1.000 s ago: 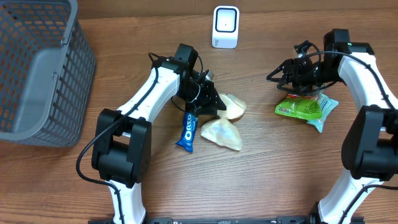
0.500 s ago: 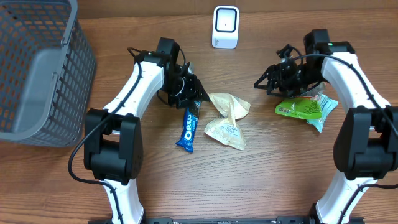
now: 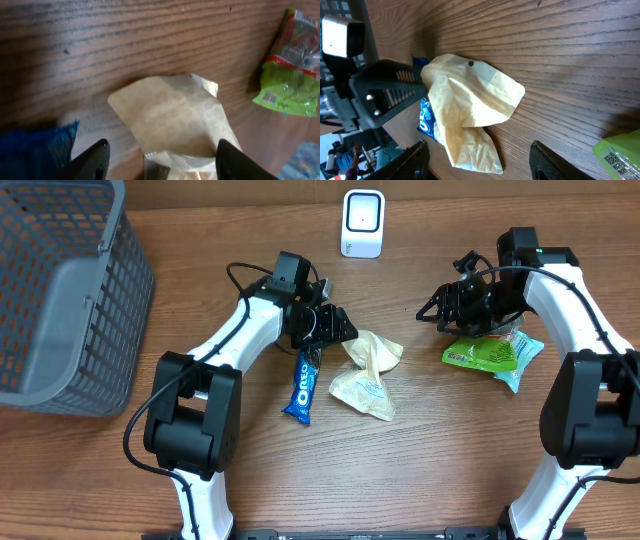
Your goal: Scan the item barcode
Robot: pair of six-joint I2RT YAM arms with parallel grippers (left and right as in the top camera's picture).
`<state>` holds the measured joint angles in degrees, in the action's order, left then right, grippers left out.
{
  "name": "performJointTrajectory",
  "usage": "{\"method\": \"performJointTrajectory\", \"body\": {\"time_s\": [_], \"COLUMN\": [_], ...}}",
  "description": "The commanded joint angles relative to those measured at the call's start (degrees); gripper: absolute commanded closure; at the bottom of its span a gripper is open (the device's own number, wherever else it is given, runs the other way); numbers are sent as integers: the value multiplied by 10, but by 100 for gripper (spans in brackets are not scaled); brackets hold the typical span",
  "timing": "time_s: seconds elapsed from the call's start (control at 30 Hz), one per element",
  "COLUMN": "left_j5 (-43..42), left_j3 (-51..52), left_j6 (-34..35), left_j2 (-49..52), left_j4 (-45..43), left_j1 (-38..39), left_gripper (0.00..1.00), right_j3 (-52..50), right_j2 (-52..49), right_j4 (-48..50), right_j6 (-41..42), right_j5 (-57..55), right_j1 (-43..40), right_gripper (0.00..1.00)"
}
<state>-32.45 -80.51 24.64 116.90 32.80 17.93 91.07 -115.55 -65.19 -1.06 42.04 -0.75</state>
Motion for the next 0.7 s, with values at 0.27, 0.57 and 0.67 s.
{"method": "performJointTrajectory", "body": {"time_s": [0.27,0.57,0.67], "left_j5": [-81,-81,-87], "left_j3": [51,52,51], "left_j6": [48,48,48], "left_j2": [0,0,0], "left_j4": [-112,-108,-109], "left_j1": [27,37,38], "left_gripper": [38,96,96], "right_j3": [1,1,1], "right_j2": [24,24,24], "right_j4": [1,1,1], "right_j6": [-3,-3,-3], "right_j5": [-1,-1,-1], "right_j1": [-2,-2,-2], "right_gripper": [35,35,35]}}
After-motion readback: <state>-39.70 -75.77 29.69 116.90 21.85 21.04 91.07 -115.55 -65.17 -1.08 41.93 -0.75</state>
